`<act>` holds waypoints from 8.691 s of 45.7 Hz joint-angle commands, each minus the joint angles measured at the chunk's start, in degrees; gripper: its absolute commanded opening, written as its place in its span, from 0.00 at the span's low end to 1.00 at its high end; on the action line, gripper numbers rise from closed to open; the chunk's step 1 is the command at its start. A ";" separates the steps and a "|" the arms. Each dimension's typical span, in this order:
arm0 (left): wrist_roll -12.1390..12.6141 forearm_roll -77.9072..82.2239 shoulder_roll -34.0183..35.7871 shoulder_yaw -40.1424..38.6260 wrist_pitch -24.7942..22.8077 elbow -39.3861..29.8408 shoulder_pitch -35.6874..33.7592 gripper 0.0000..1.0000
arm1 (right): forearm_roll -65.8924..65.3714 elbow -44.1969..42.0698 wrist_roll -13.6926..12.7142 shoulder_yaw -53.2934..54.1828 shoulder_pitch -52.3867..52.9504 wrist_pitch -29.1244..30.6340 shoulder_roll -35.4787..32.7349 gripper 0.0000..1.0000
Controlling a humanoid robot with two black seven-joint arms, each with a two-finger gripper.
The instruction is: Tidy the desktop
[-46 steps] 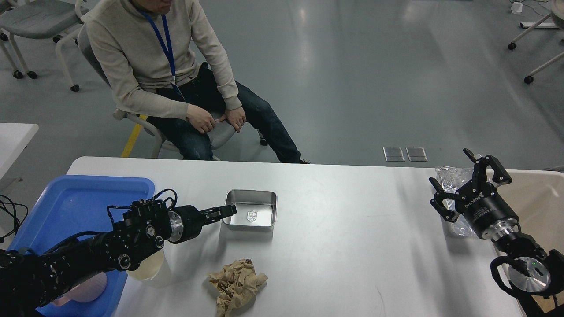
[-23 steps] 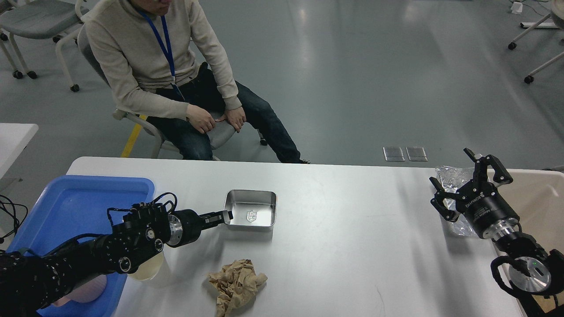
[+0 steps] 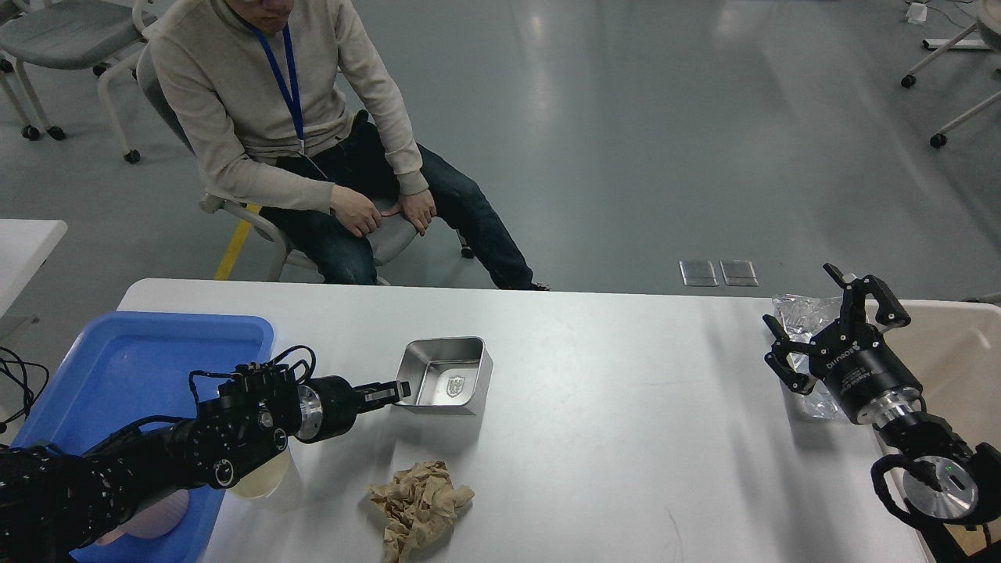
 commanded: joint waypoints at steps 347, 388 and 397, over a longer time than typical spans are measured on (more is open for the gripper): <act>9.26 -68.30 13.11 -64.92 4.84 -34.04 28.58 0.96 | -45.25 19.42 -0.79 -9.05 -0.82 -1.14 -37.51 1.00; 9.53 -68.21 11.17 -64.66 4.75 -33.42 28.58 0.96 | -77.69 31.82 -0.35 -12.92 -0.64 3.25 -61.34 1.00; 9.53 -68.21 11.17 -64.57 4.75 -33.42 28.67 0.96 | -77.87 31.82 -0.26 -13.10 -1.35 4.13 -63.19 1.00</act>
